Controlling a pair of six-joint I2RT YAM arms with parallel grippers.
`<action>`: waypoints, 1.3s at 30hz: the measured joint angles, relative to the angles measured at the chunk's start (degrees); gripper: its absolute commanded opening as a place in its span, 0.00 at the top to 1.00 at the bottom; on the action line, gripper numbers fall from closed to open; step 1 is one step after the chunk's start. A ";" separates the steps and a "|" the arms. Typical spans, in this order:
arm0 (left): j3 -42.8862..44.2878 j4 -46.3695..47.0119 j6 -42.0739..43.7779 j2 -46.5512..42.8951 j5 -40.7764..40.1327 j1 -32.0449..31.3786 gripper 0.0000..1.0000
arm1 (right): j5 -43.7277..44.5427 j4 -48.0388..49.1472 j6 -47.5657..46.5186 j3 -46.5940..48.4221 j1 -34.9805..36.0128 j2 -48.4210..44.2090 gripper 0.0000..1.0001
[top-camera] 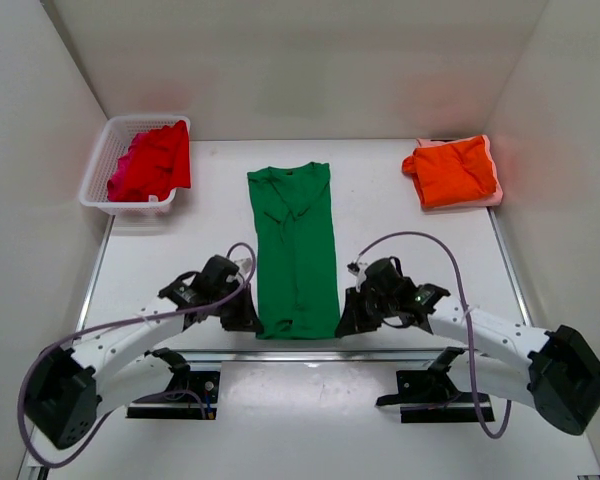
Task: Fold and stack the t-shirts
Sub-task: Fold the folded rectangular tshirt in 1/3 of the way
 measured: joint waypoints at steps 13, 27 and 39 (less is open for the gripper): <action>25.75 -1.01 12.87 26.53 5.97 15.54 0.99 | -8.07 -7.82 -18.45 24.72 -17.27 22.18 1.00; 33.48 4.26 15.32 39.28 9.97 22.97 1.00 | -11.21 -12.87 -27.91 47.08 -23.43 43.10 1.00; 41.27 12.09 12.72 49.70 10.54 25.86 0.67 | -11.02 -14.38 -30.40 61.53 -25.33 56.35 0.84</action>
